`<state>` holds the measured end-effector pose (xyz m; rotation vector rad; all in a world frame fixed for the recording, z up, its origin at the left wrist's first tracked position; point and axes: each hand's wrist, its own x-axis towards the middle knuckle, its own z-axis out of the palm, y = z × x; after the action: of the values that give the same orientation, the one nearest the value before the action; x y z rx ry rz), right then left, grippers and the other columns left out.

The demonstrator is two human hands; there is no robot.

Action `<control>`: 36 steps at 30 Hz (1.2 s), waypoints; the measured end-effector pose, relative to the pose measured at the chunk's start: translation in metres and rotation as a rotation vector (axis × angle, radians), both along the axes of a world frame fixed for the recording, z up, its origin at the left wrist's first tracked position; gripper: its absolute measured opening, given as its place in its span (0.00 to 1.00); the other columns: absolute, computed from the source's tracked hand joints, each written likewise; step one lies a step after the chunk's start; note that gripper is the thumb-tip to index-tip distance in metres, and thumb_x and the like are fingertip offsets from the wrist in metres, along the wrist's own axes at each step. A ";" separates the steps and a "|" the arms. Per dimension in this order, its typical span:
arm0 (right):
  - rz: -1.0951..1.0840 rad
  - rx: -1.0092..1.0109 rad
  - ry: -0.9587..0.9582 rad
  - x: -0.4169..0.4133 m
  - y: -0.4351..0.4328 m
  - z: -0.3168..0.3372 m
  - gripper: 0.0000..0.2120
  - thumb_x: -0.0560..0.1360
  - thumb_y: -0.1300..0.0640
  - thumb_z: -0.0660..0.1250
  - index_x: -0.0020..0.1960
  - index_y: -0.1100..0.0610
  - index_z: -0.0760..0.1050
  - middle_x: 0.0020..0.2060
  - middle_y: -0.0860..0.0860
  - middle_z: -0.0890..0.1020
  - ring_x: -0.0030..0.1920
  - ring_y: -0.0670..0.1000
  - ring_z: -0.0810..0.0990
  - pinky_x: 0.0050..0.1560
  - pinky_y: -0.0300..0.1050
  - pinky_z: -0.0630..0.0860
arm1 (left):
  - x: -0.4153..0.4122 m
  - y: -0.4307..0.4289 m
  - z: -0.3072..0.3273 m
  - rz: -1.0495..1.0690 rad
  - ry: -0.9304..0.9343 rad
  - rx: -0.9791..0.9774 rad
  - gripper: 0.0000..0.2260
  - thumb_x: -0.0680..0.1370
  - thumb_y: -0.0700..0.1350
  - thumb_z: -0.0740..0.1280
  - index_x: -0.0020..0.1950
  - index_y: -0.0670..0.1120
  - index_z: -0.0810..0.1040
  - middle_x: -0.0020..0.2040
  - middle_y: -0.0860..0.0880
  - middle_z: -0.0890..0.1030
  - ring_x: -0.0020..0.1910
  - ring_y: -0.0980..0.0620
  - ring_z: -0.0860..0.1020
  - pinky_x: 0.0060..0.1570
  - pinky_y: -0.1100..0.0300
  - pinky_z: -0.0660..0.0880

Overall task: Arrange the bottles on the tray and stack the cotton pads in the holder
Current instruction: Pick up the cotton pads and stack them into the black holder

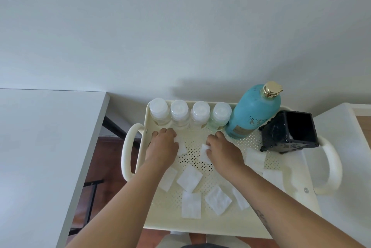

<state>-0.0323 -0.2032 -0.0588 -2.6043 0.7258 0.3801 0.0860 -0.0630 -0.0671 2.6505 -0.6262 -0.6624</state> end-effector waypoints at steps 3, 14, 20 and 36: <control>-0.020 0.050 -0.085 -0.003 0.000 0.003 0.03 0.78 0.57 0.62 0.49 0.55 0.69 0.49 0.49 0.69 0.39 0.56 0.76 0.30 0.44 0.62 | -0.001 0.004 0.002 -0.004 -0.022 -0.023 0.08 0.78 0.42 0.62 0.56 0.47 0.75 0.54 0.49 0.75 0.56 0.47 0.69 0.50 0.57 0.69; -0.226 0.307 -0.367 -0.024 -0.003 0.034 0.05 0.75 0.52 0.69 0.44 0.52 0.75 0.40 0.44 0.79 0.42 0.47 0.78 0.41 0.47 0.75 | -0.021 0.025 0.033 0.146 0.082 -0.415 0.06 0.78 0.46 0.66 0.53 0.55 0.74 0.43 0.59 0.77 0.42 0.63 0.76 0.38 0.67 0.70; -0.400 0.491 -0.471 -0.044 -0.004 0.053 0.03 0.75 0.52 0.70 0.43 0.48 0.77 0.39 0.43 0.80 0.38 0.35 0.75 0.36 0.29 0.69 | -0.029 0.027 0.060 0.295 0.225 -0.516 0.04 0.77 0.50 0.67 0.46 0.60 0.78 0.41 0.58 0.82 0.41 0.60 0.81 0.36 0.65 0.71; -0.494 0.265 -0.657 -0.109 -0.053 0.128 0.06 0.77 0.55 0.67 0.50 0.43 0.79 0.41 0.37 0.82 0.43 0.38 0.79 0.38 0.29 0.73 | -0.047 -0.012 0.089 0.075 0.399 -0.731 0.04 0.78 0.46 0.67 0.48 0.55 0.80 0.42 0.58 0.85 0.39 0.59 0.83 0.38 0.67 0.76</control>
<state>-0.1412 -0.2561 0.0690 -2.0120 0.9455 -0.4737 0.0389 -0.0749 0.0217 1.7973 -0.5174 -0.7356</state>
